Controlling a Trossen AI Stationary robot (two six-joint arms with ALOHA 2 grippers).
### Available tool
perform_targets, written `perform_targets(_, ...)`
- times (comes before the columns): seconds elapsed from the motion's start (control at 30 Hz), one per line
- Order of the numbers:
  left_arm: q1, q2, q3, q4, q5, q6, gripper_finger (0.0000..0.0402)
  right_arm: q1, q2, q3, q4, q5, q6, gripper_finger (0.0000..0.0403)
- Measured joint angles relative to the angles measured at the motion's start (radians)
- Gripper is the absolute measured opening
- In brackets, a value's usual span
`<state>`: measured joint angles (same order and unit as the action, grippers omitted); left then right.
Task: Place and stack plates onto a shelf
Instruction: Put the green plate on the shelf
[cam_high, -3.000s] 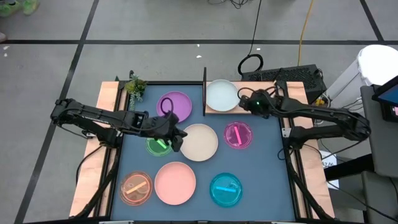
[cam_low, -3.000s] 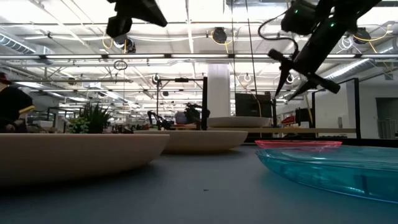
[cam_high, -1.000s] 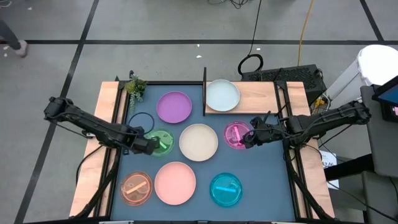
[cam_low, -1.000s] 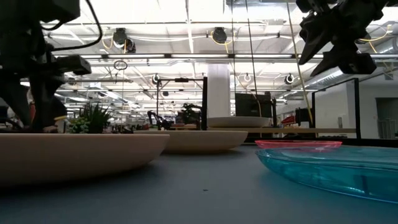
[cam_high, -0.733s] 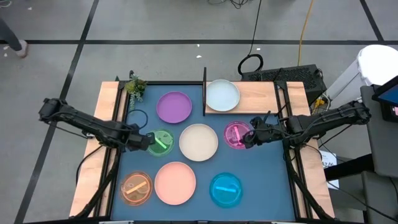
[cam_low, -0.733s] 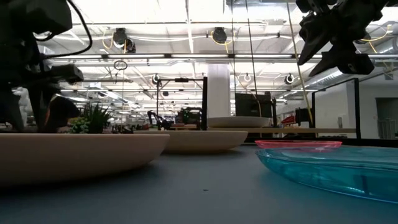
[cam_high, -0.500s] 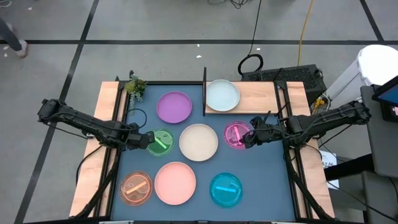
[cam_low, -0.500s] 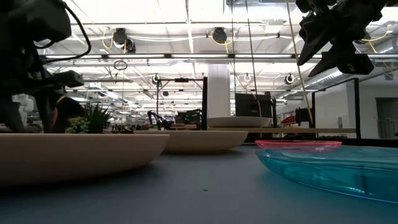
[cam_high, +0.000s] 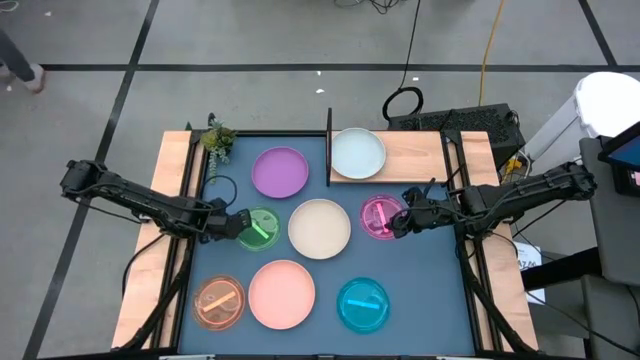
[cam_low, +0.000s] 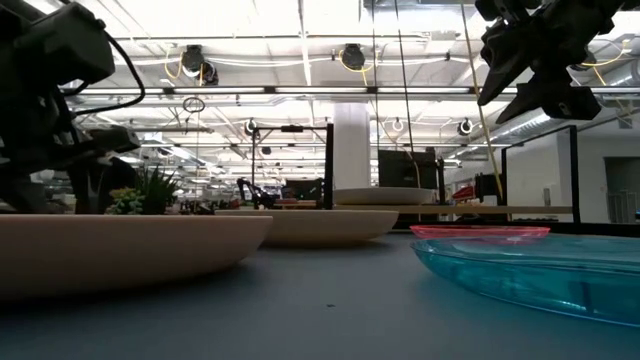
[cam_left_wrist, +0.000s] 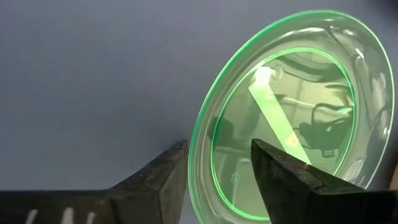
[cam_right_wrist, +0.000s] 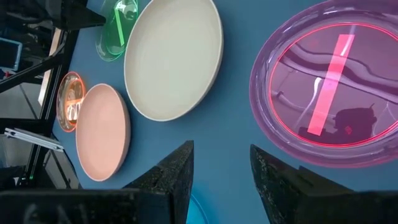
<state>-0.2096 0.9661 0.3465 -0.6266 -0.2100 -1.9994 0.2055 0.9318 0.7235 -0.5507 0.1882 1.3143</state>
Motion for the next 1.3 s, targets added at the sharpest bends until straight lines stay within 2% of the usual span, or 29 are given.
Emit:
perform_targets(0.23, 0.0, 0.0, -0.001, 0.01, -0.001, -0.002, 0.0095, 0.0, 0.0, 0.0, 0.0, 0.002, 0.0, 0.0141)
perform_targets(0.57, 0.0, 0.0, -0.001, 0.004, -0.01, 0.033, 0.0008, -0.001, 0.0, 0.0, 0.0, 0.052, 0.001, 0.0141)
perform_targets(1.0, -0.002, -0.018, 0.01, 0.119, -0.024, 0.081, 0.0004, -0.001, 0.0, 0.0, 0.001, 0.051, 0.008, 0.0141)
perform_targets(1.1, -0.004, -0.037, 0.045, 0.095, -0.041, 0.108, 0.0004, -0.001, 0.0, 0.0, 0.001, 0.051, 0.008, 0.0141)
perform_targets(1.3, -0.015, -0.107, 0.139, -0.067, -0.06, 0.115, 0.0003, -0.001, 0.0, 0.0, 0.0, 0.051, 0.006, 0.0141)
